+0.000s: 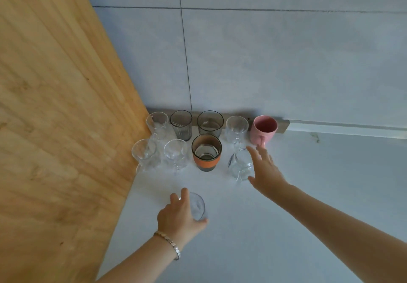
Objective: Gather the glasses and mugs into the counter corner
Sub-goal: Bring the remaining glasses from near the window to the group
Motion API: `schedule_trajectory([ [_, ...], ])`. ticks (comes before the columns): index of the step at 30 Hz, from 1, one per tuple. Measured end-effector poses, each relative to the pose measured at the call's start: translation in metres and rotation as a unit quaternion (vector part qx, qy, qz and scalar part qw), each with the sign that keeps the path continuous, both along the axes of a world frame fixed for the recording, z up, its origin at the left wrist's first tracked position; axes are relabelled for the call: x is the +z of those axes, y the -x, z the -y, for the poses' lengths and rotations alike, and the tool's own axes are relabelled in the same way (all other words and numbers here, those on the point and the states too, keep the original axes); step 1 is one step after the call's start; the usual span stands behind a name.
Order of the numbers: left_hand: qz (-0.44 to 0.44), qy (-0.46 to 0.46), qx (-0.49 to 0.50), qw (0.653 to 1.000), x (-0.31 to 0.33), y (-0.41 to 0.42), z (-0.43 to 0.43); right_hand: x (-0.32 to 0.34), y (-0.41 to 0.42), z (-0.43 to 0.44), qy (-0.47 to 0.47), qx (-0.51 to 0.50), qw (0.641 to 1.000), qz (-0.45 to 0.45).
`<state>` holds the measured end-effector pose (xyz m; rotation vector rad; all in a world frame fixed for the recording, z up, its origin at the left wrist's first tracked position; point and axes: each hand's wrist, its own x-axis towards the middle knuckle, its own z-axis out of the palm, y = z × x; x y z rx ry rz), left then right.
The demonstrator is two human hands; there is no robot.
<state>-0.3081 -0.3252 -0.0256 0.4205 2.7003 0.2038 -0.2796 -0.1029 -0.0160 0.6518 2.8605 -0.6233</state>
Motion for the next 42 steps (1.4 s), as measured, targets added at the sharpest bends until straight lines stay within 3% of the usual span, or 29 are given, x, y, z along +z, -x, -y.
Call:
schedule_trajectory([
  [6, 0.062, 0.004, -0.017, 0.998, -0.004, -0.002, -0.015, -0.025, -0.093, 0.025, 0.039, -0.006, 0.998, 0.043],
  [9, 0.159, -0.024, 0.005, 0.987, -0.005, -0.003, -0.025, -0.031, -0.118, 0.035, 0.08, -0.029, 0.994, 0.062],
  [13, 0.308, -0.099, 0.078, 0.943, -0.005, -0.016, -0.043, -0.034, -0.127, 0.054, 0.156, -0.017, 0.985, 0.067],
  [17, 0.392, -0.167, 0.153, 0.892, 0.0, -0.03, -0.062, -0.033, -0.125, 0.065, 0.208, -0.046, 0.976, 0.046],
  [24, 0.312, -0.133, -0.039, 0.94, 0.005, -0.035, -0.085, -0.038, -0.123, 0.046, 0.179, -0.155, 0.972, -0.008],
  [27, 0.067, -0.134, -0.118, 0.982, 0.008, -0.017, -0.099, -0.038, -0.122, 0.036, 0.154, -0.162, 0.975, 0.004],
  [29, -0.068, -0.176, -0.166, 0.968, 0.013, 0.002, -0.114, -0.039, -0.12, 0.023, 0.143, -0.181, 0.973, 0.007],
  [30, -0.09, -0.192, -0.188, 0.959, 0.016, 0.011, -0.12, -0.038, -0.119, 0.016, 0.138, -0.194, 0.971, 0.007],
  [32, -0.089, -0.161, -0.224, 0.957, 0.019, 0.031, -0.137, -0.036, -0.111, -0.007, 0.134, -0.216, 0.967, 0.008],
  [36, -0.042, -0.017, -0.285, 0.957, 0.015, 0.057, -0.161, -0.032, -0.084, -0.046, 0.148, -0.185, 0.971, 0.013],
  [42, -0.053, -0.012, -0.244, 0.968, 0.008, 0.066, -0.17, -0.03, -0.033, -0.061, 0.144, -0.155, 0.977, 0.019],
])
